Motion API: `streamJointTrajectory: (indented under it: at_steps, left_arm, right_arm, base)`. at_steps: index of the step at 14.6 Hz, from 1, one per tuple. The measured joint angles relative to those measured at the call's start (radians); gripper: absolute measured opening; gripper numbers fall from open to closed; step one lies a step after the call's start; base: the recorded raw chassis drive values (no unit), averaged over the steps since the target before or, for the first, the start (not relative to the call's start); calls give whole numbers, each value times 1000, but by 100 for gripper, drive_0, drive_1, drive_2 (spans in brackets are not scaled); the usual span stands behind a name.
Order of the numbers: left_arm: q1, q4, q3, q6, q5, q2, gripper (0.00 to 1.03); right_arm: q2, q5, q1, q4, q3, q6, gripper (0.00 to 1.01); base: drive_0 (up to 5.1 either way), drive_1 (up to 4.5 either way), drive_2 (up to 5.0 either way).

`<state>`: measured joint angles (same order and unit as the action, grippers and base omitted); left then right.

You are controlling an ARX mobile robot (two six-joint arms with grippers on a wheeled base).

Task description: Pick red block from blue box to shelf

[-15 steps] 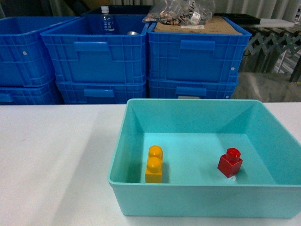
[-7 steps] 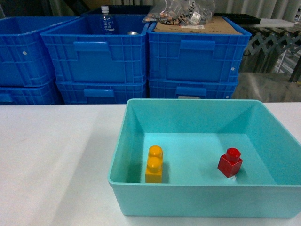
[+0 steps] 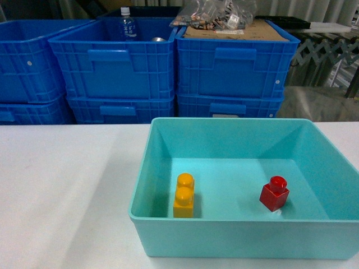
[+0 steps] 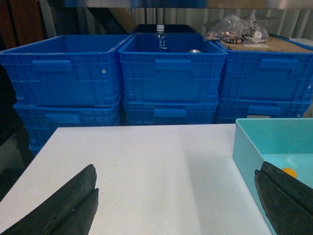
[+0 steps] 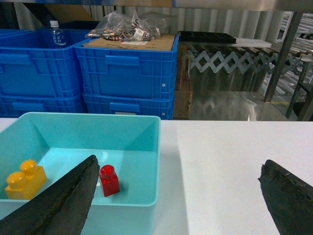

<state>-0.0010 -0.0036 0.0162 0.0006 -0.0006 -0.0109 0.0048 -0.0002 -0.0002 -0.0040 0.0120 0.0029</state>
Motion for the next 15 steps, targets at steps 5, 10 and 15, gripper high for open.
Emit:
streamJointTrajectory:
  at_steps: [5,10,15]
  left_arm:
    - [0,0,0,0,0,0,98]
    - [0,0,0,0,0,0,98]
    - [0,0,0,0,0,0,98]
  right_arm:
    - [0,0,0,0,0,0,98]
    - [0,0,0,0,0,0,98]
    - [626,-144,187,269,172,-80,98]
  base:
    - [0,0,0]
    - [0,0,0]
    - [0,0,0]
